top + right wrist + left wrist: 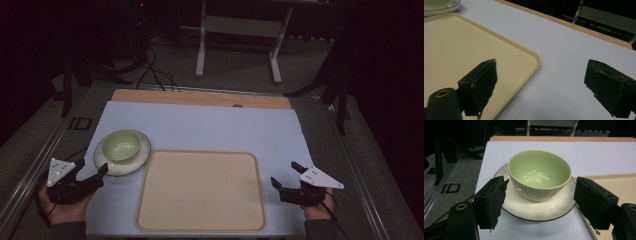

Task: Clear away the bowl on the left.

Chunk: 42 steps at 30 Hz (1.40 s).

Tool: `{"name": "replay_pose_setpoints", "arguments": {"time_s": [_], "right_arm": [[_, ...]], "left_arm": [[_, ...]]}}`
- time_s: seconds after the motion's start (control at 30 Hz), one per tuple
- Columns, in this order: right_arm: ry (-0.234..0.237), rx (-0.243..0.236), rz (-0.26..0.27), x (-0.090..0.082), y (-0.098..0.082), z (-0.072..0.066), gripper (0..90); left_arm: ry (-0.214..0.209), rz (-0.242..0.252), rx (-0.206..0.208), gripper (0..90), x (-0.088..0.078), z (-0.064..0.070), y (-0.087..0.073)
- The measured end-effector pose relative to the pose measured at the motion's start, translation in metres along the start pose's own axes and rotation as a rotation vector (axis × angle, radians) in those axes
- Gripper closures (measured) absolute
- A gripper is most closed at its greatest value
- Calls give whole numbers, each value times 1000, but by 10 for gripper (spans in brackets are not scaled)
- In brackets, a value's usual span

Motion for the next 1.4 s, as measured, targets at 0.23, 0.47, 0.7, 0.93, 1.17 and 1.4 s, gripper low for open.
{"name": "replay_pose_setpoints", "arguments": {"time_s": [0.23,0.47,0.7,0.93,1.17,1.4], "right_arm": [[0,-3,-2,1,0,0,108],[-3,-5,0,0,0,0,108],[-6,-8,2,1,0,0,108],[-13,-10,-1,2,0,-1,108],[-25,0,1,1,0,1,108],[-26,-2,2,1,0,2,108]], "left_arm": [[1,-4,0,261,1,0,0],[6,-1,-24,267,0,-2,0],[13,13,-37,267,-5,2,1],[32,20,-36,267,-8,2,9],[48,33,-38,271,-10,-4,22],[57,35,-46,272,-9,-9,28]]}}
Point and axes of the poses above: each handheld gripper's, and its own axes: x roughly forward along the jaws, y roughly out of its top, z roughly to its right, the point moved 1 cm from there along x, roughly forward along the jaws, and after that the axes turned 15 degrees about -z, right-handed, at the moved point
